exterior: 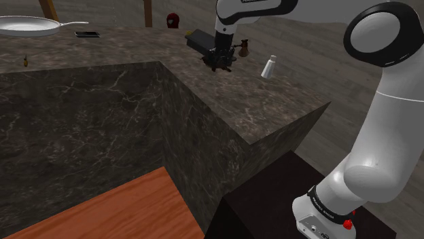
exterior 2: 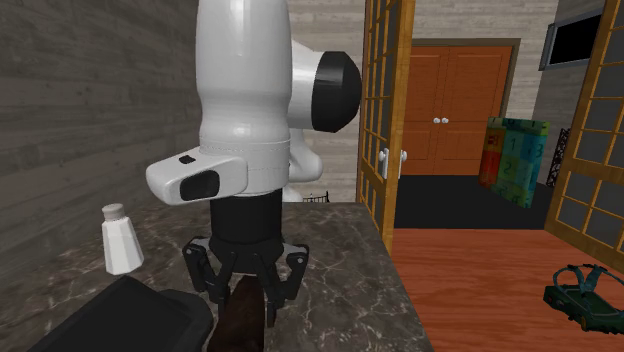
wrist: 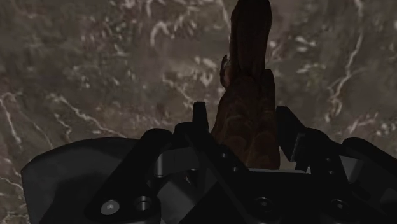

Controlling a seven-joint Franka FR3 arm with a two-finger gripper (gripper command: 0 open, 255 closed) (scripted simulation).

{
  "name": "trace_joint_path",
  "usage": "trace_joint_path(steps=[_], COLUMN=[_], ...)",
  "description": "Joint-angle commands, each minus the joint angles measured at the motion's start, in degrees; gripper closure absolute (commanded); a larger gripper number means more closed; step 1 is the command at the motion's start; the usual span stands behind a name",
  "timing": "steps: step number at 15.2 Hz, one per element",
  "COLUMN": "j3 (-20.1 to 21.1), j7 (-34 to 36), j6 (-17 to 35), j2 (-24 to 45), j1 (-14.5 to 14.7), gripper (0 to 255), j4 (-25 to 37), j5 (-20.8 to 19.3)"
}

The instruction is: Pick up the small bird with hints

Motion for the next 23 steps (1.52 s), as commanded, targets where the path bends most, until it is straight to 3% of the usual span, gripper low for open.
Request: trace_joint_path(steps=[1, 6, 23], j3=[0.24, 0.1, 0.16], j7=[0.05, -0.37, -0.96], j6=[0.09, 0.68, -11.16], j2=[0.42, 0.61, 0.98], j1=[0.24, -0.07, 0.05], gripper=[255, 255, 255], j4=[-0.46, -0.81, 11.41], j5=[0.15, 0.22, 0.33])
